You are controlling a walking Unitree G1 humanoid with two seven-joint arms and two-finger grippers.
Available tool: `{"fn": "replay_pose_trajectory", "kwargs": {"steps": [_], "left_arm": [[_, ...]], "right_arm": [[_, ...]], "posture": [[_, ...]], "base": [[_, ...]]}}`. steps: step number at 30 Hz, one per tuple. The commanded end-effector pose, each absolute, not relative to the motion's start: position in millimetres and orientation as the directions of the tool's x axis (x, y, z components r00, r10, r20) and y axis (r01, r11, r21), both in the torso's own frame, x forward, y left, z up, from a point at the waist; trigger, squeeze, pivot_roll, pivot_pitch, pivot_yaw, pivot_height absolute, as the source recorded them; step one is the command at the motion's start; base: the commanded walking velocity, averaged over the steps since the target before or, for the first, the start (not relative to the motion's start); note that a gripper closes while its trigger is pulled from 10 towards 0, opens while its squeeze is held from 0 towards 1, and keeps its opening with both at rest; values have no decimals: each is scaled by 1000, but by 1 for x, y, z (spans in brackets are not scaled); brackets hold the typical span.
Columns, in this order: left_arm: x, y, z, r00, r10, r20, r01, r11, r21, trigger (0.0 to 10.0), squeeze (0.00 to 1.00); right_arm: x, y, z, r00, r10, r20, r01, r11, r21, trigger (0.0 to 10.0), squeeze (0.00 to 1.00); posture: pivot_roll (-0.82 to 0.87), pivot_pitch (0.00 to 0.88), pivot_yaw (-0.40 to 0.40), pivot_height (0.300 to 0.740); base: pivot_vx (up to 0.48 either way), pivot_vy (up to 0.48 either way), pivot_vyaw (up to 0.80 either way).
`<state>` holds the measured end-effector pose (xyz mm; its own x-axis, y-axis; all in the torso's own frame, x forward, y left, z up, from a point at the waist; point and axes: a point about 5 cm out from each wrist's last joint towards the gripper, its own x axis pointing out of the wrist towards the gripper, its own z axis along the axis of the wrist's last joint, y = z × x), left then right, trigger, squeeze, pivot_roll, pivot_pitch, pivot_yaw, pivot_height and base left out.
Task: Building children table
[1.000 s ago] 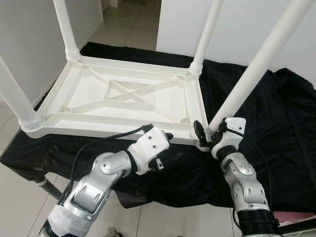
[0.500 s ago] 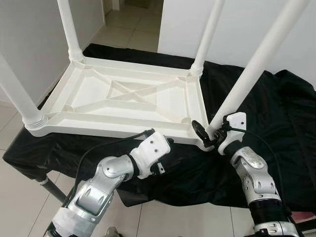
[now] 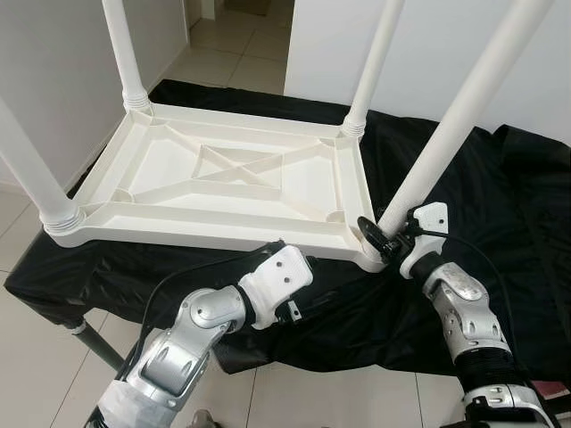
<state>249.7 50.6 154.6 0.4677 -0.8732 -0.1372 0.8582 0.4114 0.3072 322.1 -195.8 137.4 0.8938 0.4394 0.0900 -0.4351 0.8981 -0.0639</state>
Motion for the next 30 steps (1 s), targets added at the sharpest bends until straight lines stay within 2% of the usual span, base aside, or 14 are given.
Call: {"fn": "replay_pose_trajectory", "kwargs": {"steps": [1, 2, 3, 4, 5, 9, 18, 26, 28, 29, 30], "left_arm": [[252, 51, 156, 505, -854, -123, 833, 445, 328, 10000, 0], [252, 51, 156, 505, -854, -123, 833, 445, 328, 10000, 0], [252, 51, 156, 505, -855, -123, 833, 444, 331, 10000, 0], [252, 51, 156, 505, -855, -123, 833, 444, 331, 10000, 0], [253, 52, 156, 508, -853, -124, 831, 446, 334, 10000, 0], [253, 52, 156, 508, -853, -124, 831, 446, 334, 10000, 0], [253, 53, 157, 517, -847, -119, 825, 456, 334, 10000, 0], [254, 54, 158, 517, -847, -121, 825, 456, 334, 10000, 0], [254, 53, 157, 515, -848, -124, 826, 453, 335, 10000, 0], [254, 53, 157, 515, -848, -124, 826, 453, 335, 10000, 0], [254, 52, 157, 514, -848, -124, 827, 452, 335, 10000, 0]], "right_arm": [[321, -196, 132, 887, 458, 62, -453, 888, -76, 0, 0], [321, -196, 132, 887, 458, 62, -453, 888, -76, 0, 0], [321, -196, 131, 888, 455, 62, -451, 890, -71, 1098, 0], [321, -196, 131, 888, 455, 62, -451, 890, -71, 1098, 0], [320, -197, 129, 898, 436, 56, -433, 899, -64, 10000, 0], [320, -197, 129, 898, 436, 56, -433, 899, -64, 10000, 0], [324, -200, 128, 974, 224, 35, -221, 973, -63, 10000, 0], [322, -196, 127, 994, 108, 25, -107, 994, -35, 10000, 0], [316, -194, 124, 995, -95, 27, 96, 995, -17, 10000, 0], [316, -194, 124, 995, -95, 27, 96, 995, -17, 10000, 0], [313, -191, 121, 977, -211, 16, 211, 977, -8, 10000, 0]], "posture": [[53, 60, -71, 740], [53, 60, -71, 740], [57, 62, -72, 740], [57, 62, -72, 740], [57, 63, -74, 740], [57, 63, -74, 740], [49, 69, -69, 740], [48, 73, -69, 740], [44, 77, -69, 740], [44, 77, -69, 740], [45, 77, -70, 740]], "base": [[0, 0, 0], [0, 0, 0], [0, 0, 0], [0, 0, 0], [0, 0, 0], [0, 0, 0], [0, 0, 0], [0, 0, 0], [0, 0, 0], [0, 0, 0], [0, 0, 0]]}}
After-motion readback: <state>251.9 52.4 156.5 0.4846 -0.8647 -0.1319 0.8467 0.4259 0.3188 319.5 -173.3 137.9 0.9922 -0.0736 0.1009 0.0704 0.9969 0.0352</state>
